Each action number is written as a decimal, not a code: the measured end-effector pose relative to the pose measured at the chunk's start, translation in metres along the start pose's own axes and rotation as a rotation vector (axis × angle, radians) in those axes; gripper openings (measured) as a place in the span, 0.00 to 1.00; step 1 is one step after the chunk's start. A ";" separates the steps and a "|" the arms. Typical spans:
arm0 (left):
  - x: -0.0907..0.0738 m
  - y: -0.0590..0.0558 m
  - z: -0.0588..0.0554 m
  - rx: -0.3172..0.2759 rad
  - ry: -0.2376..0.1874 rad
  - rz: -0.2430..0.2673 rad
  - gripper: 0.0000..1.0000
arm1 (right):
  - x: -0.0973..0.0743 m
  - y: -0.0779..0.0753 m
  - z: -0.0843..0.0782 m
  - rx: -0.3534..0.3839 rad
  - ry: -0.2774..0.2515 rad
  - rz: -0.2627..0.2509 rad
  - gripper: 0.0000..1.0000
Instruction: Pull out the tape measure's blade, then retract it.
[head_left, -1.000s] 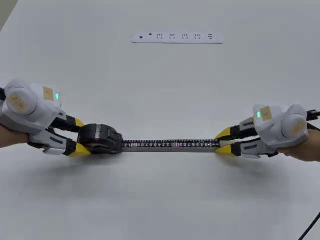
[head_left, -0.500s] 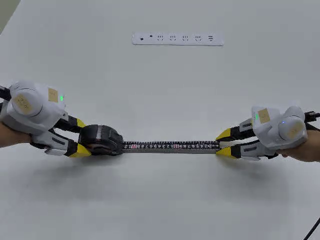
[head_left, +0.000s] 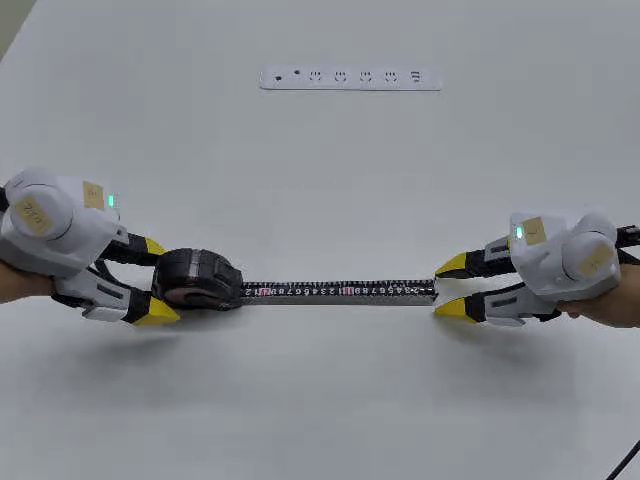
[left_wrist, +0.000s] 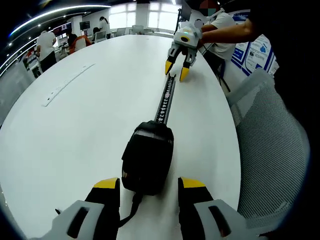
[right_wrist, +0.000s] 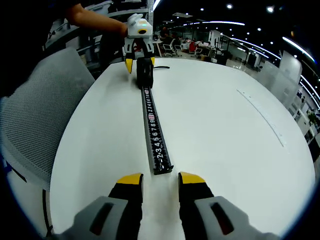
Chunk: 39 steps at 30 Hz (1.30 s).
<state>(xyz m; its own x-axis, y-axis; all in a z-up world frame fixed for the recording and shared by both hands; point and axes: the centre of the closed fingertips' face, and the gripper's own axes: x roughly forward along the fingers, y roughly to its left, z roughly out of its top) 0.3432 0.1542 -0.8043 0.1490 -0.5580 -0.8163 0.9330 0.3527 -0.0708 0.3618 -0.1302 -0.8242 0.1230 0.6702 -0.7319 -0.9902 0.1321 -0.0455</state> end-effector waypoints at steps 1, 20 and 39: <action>-0.001 0.000 -0.001 -0.006 -0.005 0.002 0.44 | -0.001 0.000 -0.001 0.001 0.000 -0.005 0.28; -0.020 -0.010 0.002 -0.186 -0.188 0.135 0.59 | -0.022 0.007 0.003 0.112 -0.064 -0.101 0.44; -0.034 -0.035 0.012 -0.288 -0.311 0.258 0.65 | -0.038 0.025 0.014 0.223 -0.123 -0.203 0.62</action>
<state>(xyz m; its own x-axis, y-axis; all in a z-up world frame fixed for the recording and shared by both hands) 0.3092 0.1514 -0.7674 0.4949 -0.6074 -0.6213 0.7308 0.6778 -0.0805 0.3331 -0.1420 -0.7883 0.3373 0.6951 -0.6349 -0.9073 0.4200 -0.0223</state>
